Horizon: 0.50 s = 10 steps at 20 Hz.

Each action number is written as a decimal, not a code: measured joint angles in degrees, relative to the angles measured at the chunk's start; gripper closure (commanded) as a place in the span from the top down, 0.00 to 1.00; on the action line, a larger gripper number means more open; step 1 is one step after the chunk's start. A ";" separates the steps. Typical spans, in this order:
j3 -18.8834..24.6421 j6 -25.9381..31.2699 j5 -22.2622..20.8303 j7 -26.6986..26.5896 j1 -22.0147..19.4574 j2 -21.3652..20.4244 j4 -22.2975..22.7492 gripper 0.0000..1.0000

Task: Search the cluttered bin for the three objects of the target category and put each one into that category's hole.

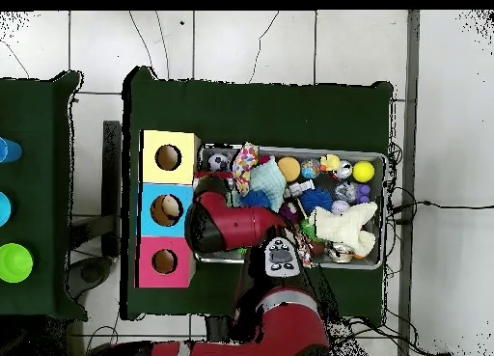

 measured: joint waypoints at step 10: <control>0.01 2.44 -0.03 -0.02 -0.52 2.57 -3.34 1.00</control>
